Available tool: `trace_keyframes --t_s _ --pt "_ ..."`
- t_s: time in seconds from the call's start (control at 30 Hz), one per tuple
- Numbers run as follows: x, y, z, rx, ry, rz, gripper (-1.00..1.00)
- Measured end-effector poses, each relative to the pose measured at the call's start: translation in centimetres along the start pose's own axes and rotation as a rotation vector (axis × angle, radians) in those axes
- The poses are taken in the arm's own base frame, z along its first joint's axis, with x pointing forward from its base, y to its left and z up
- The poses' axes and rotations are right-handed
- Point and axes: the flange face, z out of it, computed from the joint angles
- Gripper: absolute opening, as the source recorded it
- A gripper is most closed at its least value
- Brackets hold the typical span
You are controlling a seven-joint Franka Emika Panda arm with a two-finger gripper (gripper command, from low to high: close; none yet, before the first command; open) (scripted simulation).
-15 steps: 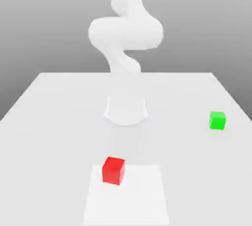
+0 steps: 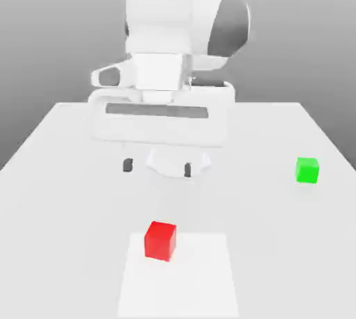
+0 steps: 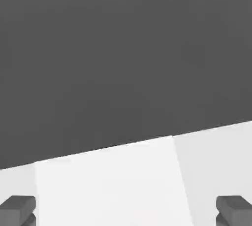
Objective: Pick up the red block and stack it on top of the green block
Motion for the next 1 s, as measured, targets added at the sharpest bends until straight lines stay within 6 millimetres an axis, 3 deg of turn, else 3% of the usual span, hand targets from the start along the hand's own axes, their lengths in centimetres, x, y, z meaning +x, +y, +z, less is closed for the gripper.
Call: trace_keyframes --t_s 0.1,0.3,0.33,0.57,0.8,1.0 --pt "-2.1 3.6 6.4 -0.093 -0.069 0.039 0.0" --pt "-3.0 5.0 12.4 -0.113 -0.084 0.047 0.0" --pt "-3.1 5.1 13.1 -0.113 -0.084 0.047 -1.0" --pt "-3.1 5.1 13.2 -0.113 -0.083 0.047 -1.0" --pt "-2.6 4.5 7.7 -0.113 -0.083 0.047 -1.0" --pt "-12.8 -1.4 5.2 -0.082 -0.109 -0.291 -1.0"
